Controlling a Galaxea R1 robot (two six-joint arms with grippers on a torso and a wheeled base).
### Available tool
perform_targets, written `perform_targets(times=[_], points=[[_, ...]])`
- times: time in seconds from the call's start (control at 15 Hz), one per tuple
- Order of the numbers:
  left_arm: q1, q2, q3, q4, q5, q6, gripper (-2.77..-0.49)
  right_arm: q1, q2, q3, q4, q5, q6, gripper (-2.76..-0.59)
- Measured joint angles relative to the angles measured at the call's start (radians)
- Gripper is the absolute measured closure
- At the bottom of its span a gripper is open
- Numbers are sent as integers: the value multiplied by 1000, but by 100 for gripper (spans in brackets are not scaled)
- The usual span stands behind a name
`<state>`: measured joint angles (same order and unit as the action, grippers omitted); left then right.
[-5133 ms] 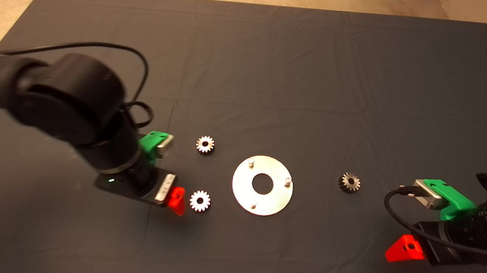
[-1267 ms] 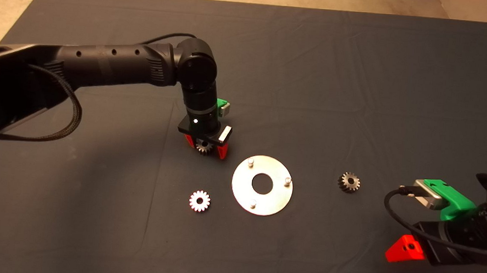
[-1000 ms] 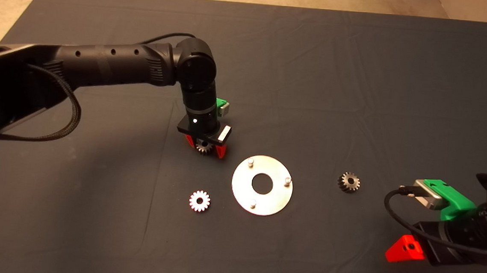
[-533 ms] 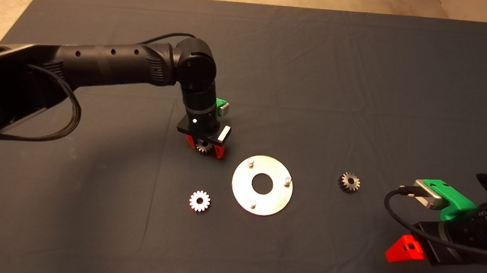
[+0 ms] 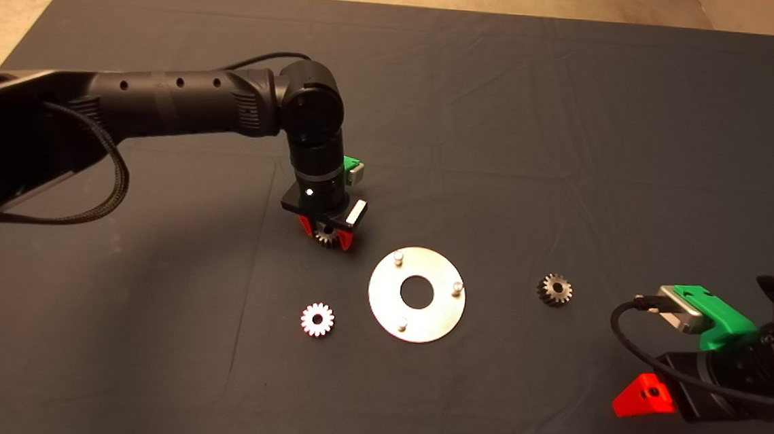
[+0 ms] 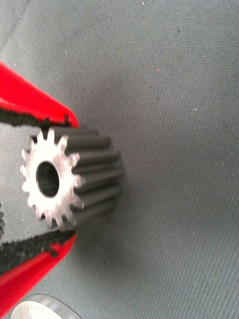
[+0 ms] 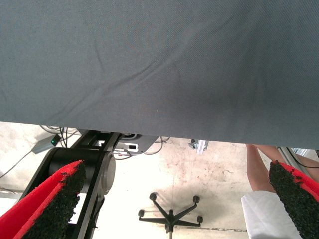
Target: Install three planetary gears onto the carrier pins
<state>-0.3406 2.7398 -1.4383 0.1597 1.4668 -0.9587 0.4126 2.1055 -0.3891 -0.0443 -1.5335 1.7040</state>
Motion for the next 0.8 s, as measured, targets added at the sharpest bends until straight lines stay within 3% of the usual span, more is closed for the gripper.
perform_targets(times=[0.8], points=[[0, 0, -6, -2, 7, 0, -101, 0, 0, 0, 0, 0, 0, -273]])
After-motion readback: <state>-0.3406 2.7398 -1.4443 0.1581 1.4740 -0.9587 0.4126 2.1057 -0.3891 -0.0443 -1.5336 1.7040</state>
